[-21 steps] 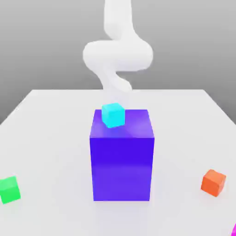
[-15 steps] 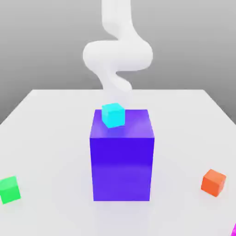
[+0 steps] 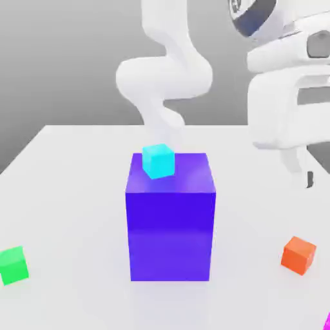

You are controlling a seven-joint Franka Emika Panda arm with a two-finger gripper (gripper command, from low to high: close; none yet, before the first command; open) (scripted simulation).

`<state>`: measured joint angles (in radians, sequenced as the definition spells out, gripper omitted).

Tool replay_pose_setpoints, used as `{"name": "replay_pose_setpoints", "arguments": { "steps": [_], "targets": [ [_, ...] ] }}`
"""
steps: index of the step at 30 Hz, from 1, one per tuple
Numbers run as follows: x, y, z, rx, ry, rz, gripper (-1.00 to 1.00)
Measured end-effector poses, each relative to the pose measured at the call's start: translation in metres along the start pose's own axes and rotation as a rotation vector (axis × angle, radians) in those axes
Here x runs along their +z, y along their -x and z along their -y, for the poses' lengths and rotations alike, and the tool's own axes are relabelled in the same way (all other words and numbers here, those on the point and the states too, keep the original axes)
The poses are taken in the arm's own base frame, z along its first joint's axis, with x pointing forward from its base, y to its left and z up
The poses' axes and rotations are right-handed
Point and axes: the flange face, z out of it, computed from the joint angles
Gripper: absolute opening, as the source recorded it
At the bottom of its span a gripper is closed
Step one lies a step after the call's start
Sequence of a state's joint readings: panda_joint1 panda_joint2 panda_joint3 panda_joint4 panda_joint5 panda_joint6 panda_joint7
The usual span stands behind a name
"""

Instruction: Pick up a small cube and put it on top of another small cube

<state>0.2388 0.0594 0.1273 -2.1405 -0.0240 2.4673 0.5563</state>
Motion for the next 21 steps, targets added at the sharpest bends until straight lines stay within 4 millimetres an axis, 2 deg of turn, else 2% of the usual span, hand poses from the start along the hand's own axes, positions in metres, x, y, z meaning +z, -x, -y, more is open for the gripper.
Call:
{"name": "replay_pose_setpoints", "arguments": {
  "steps": [5, 11, 15, 16, 21],
  "targets": [
    [0.087, 0.026, 0.029, -0.117, 0.041, 0.105, 0.00],
    [0.191, 0.080, 0.058, -0.270, 0.088, 0.231, 0.00],
    [0.254, 0.100, 0.056, -0.293, 0.095, 0.250, 0.00],
    [0.264, 0.103, 0.054, -0.294, 0.095, 0.251, -1.00],
    [0.264, 0.104, 0.054, -0.294, 0.095, 0.252, -1.00]
  ]
}}
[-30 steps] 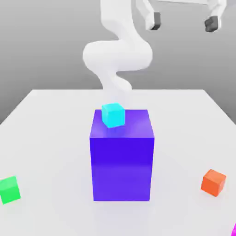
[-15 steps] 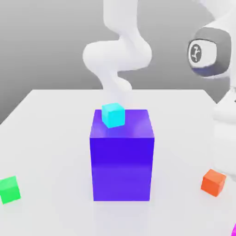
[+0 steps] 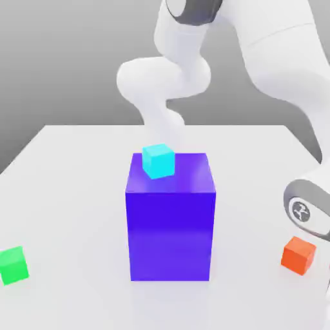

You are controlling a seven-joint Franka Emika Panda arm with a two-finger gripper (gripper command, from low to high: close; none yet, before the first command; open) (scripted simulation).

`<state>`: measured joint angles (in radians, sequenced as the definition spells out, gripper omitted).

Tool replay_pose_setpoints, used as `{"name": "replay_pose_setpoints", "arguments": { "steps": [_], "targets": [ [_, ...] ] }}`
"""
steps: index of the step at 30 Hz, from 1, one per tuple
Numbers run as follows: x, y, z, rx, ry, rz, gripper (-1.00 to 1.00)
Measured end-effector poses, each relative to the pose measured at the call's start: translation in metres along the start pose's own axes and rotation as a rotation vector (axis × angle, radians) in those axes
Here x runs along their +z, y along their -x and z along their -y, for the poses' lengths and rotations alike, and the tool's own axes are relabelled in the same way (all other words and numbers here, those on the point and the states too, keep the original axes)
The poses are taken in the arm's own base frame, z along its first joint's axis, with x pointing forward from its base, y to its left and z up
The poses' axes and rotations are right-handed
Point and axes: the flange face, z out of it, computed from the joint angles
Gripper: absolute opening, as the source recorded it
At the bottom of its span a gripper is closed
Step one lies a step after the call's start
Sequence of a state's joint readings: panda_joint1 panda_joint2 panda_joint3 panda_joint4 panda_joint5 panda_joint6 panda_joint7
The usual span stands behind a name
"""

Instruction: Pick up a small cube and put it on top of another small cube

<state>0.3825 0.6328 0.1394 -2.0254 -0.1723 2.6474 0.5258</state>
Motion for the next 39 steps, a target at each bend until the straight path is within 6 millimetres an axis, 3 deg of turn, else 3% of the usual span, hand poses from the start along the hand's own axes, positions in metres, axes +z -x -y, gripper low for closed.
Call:
{"name": "replay_pose_setpoints", "arguments": {
  "steps": [2, 6, 11, 17, 22, 27, 30, 31, 32, 39],
  "targets": [
    [0.000, 0.000, 0.000, -0.001, 0.000, 0.000, -1.00],
    [-0.052, -0.001, -0.006, 0.003, 0.001, 0.000, -1.00],
    [-0.069, -0.019, -0.133, 0.078, 0.024, -0.001, -1.00],
    [-0.083, 0.002, -0.282, 0.177, 0.037, 0.005, -1.00],
    [-0.094, 0.055, -0.403, 0.271, 0.034, 0.011, -1.00],
    [-0.102, 0.148, -0.519, 0.385, 0.016, 0.009, -1.00],
    [-0.074, 0.207, -0.583, 0.454, 0.002, 0.002, -1.00],
    [-0.060, 0.217, -0.592, 0.464, 0.000, 0.001, -1.00],
    [-0.051, 0.222, -0.596, 0.470, 0.000, 0.001, 1.00],
    [-0.051, 0.226, -0.599, 0.474, 0.001, -0.001, 1.00]
  ]
}}
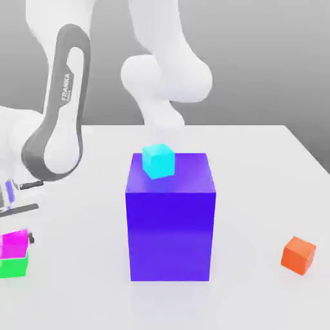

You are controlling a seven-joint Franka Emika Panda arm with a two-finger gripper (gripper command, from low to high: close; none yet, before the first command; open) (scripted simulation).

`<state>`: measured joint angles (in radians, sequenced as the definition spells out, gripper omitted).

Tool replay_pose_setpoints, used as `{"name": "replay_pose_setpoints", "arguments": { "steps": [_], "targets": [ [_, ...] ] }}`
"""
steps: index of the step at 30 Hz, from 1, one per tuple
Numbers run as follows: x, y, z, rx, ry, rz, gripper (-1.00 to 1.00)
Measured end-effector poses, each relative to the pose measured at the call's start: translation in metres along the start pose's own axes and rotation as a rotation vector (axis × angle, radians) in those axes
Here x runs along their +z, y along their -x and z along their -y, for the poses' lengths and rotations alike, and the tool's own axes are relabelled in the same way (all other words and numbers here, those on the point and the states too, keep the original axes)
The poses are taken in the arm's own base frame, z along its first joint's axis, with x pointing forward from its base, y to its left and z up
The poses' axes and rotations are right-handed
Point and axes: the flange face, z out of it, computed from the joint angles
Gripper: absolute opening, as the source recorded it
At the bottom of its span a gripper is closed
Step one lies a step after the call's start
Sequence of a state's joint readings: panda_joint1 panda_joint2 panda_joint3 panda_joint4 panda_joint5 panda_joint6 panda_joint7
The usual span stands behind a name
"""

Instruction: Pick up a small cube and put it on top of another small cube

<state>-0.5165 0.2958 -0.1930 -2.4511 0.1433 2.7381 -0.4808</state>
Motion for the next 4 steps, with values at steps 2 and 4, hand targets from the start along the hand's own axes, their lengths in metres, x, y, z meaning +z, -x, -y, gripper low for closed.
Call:
{"name": "replay_pose_setpoints", "arguments": {
  "steps": [2, 4],
  "targets": [
    [-0.020, -0.001, -0.001, 0.000, 0.000, -0.001, 1.00],
    [-0.045, 0.000, -0.001, 0.001, 0.000, -0.001, 1.00]
  ]
}}
